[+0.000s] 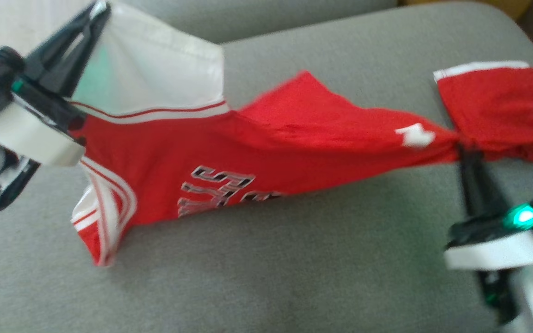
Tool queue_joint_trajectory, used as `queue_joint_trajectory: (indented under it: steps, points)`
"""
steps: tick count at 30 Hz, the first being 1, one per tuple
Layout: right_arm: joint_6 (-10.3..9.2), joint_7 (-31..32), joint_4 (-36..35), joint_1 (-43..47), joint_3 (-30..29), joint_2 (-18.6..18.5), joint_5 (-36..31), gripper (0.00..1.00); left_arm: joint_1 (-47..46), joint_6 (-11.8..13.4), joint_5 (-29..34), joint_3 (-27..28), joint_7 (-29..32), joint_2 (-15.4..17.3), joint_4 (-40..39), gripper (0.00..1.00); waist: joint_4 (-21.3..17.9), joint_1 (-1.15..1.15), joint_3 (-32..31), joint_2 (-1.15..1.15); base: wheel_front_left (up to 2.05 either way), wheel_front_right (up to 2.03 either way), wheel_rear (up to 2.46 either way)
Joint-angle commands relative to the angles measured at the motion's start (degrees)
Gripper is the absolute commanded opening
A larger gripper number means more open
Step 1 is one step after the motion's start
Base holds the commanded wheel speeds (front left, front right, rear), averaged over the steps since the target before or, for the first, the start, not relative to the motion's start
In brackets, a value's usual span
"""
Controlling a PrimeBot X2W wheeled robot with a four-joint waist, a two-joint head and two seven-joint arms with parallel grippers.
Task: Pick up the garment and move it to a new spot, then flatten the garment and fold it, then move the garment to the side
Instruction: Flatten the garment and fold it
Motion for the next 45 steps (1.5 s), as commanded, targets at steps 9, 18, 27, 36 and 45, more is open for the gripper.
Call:
queue_joint_trajectory:
  steps: [9,18,27,36,45]
  points:
    - [-0.04,4.8,-9.8,-14.2,-4.1,-13.2,5.2,0.00,-7.7,2.5,1.3,10.9,-3.7,7.7,-8.2,0.00,4.2,0.02,-3.7,0.00,0.00,0.00,0.00]
    - [-0.04,12.5,-4.1,-35.3,0.1,-20.3,11.4,0.00,-18.7,-2.4,2.0,13.0,-1.0,2.9,-4.5,0.00,5.6,0.02,2.4,0.00,0.00,0.00,0.00]
    - [-0.04,8.1,12.8,-56.6,10.4,-20.5,13.7,0.00,-32.3,-7.0,8.9,10.1,0.0,-8.4,15.2,0.00,8.7,0.02,14.0,0.00,0.00,0.00,0.00]
    - [-0.04,0.1,23.1,-71.0,14.2,-21.7,11.5,0.00,-43.1,-3.6,16.4,12.9,-5.0,-14.5,26.6,0.00,9.6,0.02,18.7,0.00,0.00,0.00,0.00]
    - [-0.04,-0.3,25.5,-62.2,15.7,-23.2,11.8,0.00,-28.3,-7.1,17.1,15.5,-5.4,-12.5,17.9,0.00,11.4,0.02,20.5,0.00,0.00,0.00,0.00]
